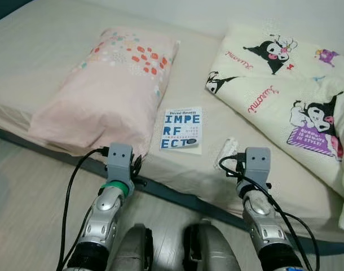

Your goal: Clean up the room

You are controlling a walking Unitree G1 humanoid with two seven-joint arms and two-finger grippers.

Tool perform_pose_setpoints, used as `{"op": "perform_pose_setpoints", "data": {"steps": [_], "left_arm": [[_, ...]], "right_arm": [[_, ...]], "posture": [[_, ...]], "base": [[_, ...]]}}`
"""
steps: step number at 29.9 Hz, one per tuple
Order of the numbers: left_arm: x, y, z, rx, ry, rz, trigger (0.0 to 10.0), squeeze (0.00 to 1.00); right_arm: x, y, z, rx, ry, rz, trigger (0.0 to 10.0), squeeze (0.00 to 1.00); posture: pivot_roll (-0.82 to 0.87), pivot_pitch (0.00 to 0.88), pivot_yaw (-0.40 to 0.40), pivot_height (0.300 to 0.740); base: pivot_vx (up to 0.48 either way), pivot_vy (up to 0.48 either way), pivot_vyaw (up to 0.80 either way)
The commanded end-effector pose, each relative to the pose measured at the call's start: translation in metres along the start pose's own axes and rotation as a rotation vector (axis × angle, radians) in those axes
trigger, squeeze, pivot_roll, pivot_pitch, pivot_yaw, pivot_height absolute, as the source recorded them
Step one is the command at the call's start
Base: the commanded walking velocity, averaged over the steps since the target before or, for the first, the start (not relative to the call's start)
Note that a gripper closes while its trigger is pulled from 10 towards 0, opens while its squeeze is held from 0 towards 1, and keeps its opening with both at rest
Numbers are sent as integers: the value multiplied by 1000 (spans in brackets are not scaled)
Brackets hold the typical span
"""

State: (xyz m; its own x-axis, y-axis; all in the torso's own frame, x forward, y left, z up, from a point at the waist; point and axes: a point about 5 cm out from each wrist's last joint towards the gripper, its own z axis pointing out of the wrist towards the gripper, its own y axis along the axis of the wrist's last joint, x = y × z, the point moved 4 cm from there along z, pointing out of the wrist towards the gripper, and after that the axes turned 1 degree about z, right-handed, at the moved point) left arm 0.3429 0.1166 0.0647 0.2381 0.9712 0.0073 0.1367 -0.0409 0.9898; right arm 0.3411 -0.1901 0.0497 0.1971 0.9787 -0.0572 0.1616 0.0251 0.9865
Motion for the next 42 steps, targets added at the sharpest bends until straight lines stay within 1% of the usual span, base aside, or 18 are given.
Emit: {"op": "perform_pose_setpoints", "data": {"steps": [1,12,14,15,16,17,19,20,24,27,28,29,31,32,33,35,37,42], "left_arm": [[-4,-6,-4,24,-20,2,10000,0],[-8,-4,-7,14,-31,-3,10000,0],[-8,-4,-8,9,-29,-4,10000,0],[-7,2,-9,-27,-25,-18,10000,0],[-7,2,-9,-27,-25,-18,10000,0],[-7,9,-11,-67,-27,-29,10000,0],[-7,9,-11,-67,-27,-29,10000,0],[-10,21,-15,-133,-59,-27,10000,0],[-13,26,-18,-152,-90,-9,10000,0],[-15,28,-20,-155,-107,-4,10000,0],[-15,28,-20,-155,-107,-4,10000,0],[-16,28,-22,-156,-118,0,10000,0],[-16,28,-22,-156,-118,0,10000,0],[-25,33,-26,-169,-190,22,10000,0],[-25,33,-26,-169,-190,22,10000,0],[-36,39,-32,-187,-283,39,10000,0],[-36,39,-32,-187,-283,39,10000,0],[-43,47,-40,-205,-348,60,10000,0]], "right_arm": [[-7,-10,-6,28,-28,5,10000,0],[-6,-6,-7,10,-34,-9,10000,0],[-5,-2,-6,-4,-29,-1,10000,0],[-1,9,-3,-54,-6,20,10000,0],[-1,9,-3,-54,-6,20,10000,0],[3,21,0,-103,20,60,10000,1000],[3,21,0,-103,20,60,10000,1000],[13,40,11,-149,74,114,10000,1000],[23,48,20,-141,130,142,10000,1000],[30,50,28,-100,162,154,10000,1000],[30,50,28,-100,162,154,10000,1000],[31,48,33,-65,166,150,10000,1000],[31,48,33,-65,166,150,10000,1000],[27,44,43,6,130,147,10000,1000],[27,44,43,6,130,147,10000,1000],[23,45,51,49,96,134,10000,1000],[23,45,51,49,96,134,10000,1000],[25,54,57,54,104,131,10000,1000]], "posture": [[39,243,32,631],[40,259,25,631],[40,263,22,631],[40,271,14,631],[40,271,14,631],[41,274,13,631],[41,274,13,631],[48,290,9,631],[53,294,8,631],[61,300,6,631],[61,300,6,631],[70,304,4,631],[70,304,4,631],[95,316,7,631],[95,316,7,631],[107,325,11,631],[107,325,11,631],[132,348,14,631]], "base": [[0,0,0],[0,0,0],[0,0,0],[0,0,0],[0,0,0],[0,0,0],[0,0,0],[0,0,0],[0,0,0],[0,0,0],[0,0,0],[0,0,0],[0,0,0],[0,0,0],[0,0,0],[0,0,0],[0,0,0],[0,0,0]]}}
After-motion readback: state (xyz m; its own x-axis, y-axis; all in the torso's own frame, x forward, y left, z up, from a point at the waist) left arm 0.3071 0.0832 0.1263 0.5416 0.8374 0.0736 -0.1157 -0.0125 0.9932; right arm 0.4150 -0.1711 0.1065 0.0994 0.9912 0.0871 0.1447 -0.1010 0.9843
